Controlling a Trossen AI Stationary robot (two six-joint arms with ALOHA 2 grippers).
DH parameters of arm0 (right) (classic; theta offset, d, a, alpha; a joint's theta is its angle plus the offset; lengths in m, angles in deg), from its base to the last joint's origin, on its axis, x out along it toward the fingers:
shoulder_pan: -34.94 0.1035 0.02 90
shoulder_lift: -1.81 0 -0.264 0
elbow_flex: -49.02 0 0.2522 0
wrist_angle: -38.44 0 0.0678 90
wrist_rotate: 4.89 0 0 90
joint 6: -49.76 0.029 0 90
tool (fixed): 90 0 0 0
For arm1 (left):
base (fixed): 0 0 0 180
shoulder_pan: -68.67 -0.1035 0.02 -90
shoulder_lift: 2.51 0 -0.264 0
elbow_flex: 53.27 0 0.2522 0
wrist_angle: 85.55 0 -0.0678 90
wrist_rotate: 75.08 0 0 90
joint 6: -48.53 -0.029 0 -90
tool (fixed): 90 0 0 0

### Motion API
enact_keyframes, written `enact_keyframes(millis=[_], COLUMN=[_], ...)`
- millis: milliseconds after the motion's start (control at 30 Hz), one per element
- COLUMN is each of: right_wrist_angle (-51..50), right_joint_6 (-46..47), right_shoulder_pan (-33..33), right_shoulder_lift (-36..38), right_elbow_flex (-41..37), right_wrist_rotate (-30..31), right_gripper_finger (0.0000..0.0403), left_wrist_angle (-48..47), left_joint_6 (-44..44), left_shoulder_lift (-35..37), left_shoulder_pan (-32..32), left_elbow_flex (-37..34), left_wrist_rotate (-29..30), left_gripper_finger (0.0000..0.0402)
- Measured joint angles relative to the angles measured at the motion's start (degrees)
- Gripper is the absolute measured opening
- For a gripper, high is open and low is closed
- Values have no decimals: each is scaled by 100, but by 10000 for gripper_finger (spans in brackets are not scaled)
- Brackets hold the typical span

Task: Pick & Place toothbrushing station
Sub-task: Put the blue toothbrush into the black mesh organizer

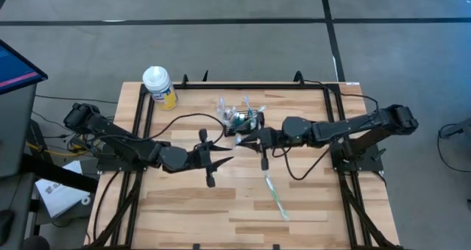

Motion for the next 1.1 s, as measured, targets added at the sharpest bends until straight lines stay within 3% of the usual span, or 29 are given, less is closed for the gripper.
enact_keyframes(millis=[567,1100], right_wrist_angle=[-1279,-1597], right_joint_6=[59,107], right_shoulder_pan=[-599,-1514], right_shoulder_lift=[1049,1131], right_elbow_flex=[2,0], right_wrist_rotate=[323,209], right_gripper_finger=[0,0], left_wrist_angle=[-54,-55], left_joint_6=[27,130], left_shoulder_lift=[-4,-4], left_shoulder_pan=[2,-13], left_elbow_flex=[0,0], left_wrist_rotate=[-5,-8], left_gripper_finger=[108,108])
